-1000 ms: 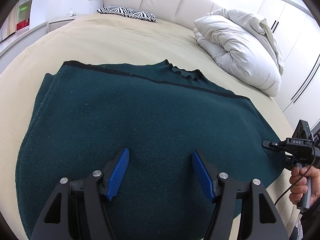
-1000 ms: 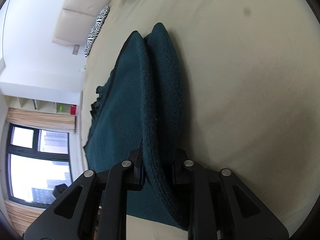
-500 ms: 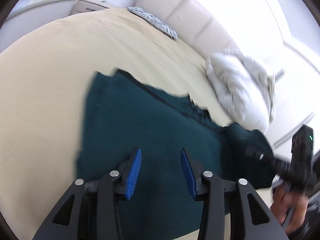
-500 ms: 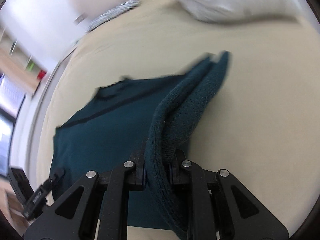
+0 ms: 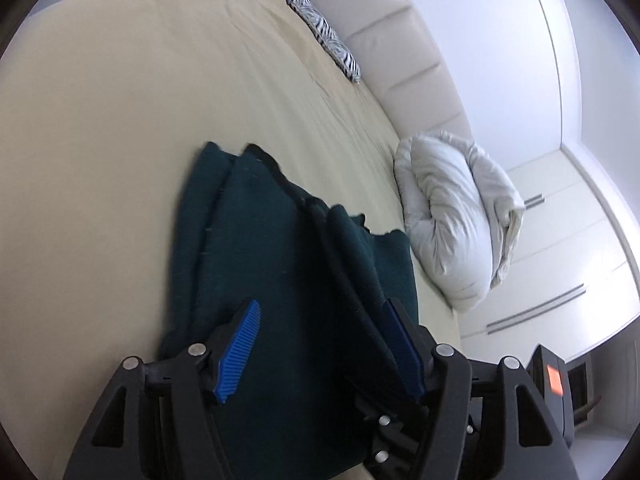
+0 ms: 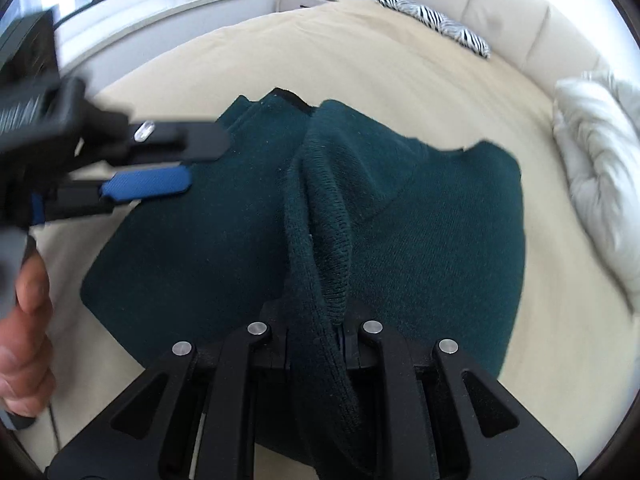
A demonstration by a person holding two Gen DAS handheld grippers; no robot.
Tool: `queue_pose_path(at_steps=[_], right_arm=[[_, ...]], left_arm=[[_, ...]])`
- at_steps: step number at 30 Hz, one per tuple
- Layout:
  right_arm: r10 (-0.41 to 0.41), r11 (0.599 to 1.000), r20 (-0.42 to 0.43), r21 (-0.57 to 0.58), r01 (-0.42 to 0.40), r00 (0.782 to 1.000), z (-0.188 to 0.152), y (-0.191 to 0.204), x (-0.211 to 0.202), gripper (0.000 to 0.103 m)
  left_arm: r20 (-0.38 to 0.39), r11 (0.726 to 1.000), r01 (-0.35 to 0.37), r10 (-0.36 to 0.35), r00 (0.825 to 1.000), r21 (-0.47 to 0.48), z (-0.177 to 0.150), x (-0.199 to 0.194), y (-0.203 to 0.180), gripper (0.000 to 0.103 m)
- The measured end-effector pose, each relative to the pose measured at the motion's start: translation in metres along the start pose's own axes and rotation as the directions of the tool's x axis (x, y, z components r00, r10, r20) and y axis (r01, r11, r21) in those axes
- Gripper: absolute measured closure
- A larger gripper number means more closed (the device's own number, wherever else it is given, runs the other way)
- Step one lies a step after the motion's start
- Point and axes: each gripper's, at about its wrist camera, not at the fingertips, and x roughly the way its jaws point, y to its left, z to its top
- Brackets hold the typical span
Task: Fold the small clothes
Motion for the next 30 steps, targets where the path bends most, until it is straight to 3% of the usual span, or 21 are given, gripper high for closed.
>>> queue_pose_path(at_steps=[5, 9, 11, 13, 15, 20, 22, 24, 28, 29, 30], right_arm=[[-0.079, 0.989, 0.043, -0.119, 0.084, 0.996, -0.003, 0.029, 0.002, 0.088], [-0.111, 0.975, 0.067, -0.184, 0.122, 0.992, -0.010, 0.044, 0.004, 0.086], [-0.108, 0.974, 0.076, -0.194, 0.121, 0.991, -0.013, 0.045, 0.001, 0.084], [-0.090, 0.975, 0.076, -0.195, 0.103, 0.993, -0.017, 0.046, -0.003, 0.081], [-0.059, 0.979, 0.074, -0.193, 0.072, 0.996, -0.026, 0.049, -0.010, 0.071], [0.093, 0.994, 0.076, -0.064, -0.088, 0.993, -0.058, 0.033, -0.046, 0.065], [0.250, 0.965, 0.120, 0.053, -0.258, 0.961, -0.071, 0.007, -0.069, 0.064], [0.327, 0.926, 0.185, 0.134, -0.353, 0.927, -0.078, -0.020, -0.081, 0.056], [0.374, 0.846, 0.296, 0.279, -0.454, 0.879, -0.079, -0.069, -0.079, 0.053], [0.376, 0.826, 0.313, 0.314, -0.468, 0.872, -0.078, -0.078, -0.074, 0.053], [0.350, 0.827, 0.312, 0.341, -0.448, 0.883, -0.075, -0.082, -0.066, 0.053]], left_arm=[[-0.111, 0.997, -0.054, 0.059, 0.992, 0.048, 0.013, 0.035, -0.011, 0.032], [-0.148, 0.997, -0.057, 0.064, 0.987, 0.046, 0.023, 0.050, -0.017, 0.033], [-0.177, 0.997, -0.049, 0.059, 0.983, 0.058, 0.024, 0.061, -0.022, 0.050], [-0.219, 0.997, -0.053, 0.064, 0.974, 0.057, 0.021, 0.073, -0.023, 0.081], [-0.225, 0.996, -0.064, 0.076, 0.971, 0.062, 0.017, 0.076, -0.023, 0.087], [-0.218, 0.998, -0.045, 0.054, 0.975, 0.047, 0.018, 0.071, -0.017, 0.090], [-0.213, 0.998, -0.046, 0.055, 0.975, 0.045, 0.021, 0.066, -0.014, 0.090], [-0.207, 0.997, -0.049, 0.060, 0.976, 0.055, 0.024, 0.058, -0.013, 0.091], [-0.186, 0.997, -0.054, 0.064, 0.980, 0.056, 0.038, 0.042, -0.010, 0.091], [-0.184, 0.997, -0.062, 0.071, 0.980, 0.056, 0.043, 0.038, -0.008, 0.091], [-0.184, 0.996, -0.071, 0.081, 0.980, 0.057, 0.047, 0.035, -0.006, 0.091]])
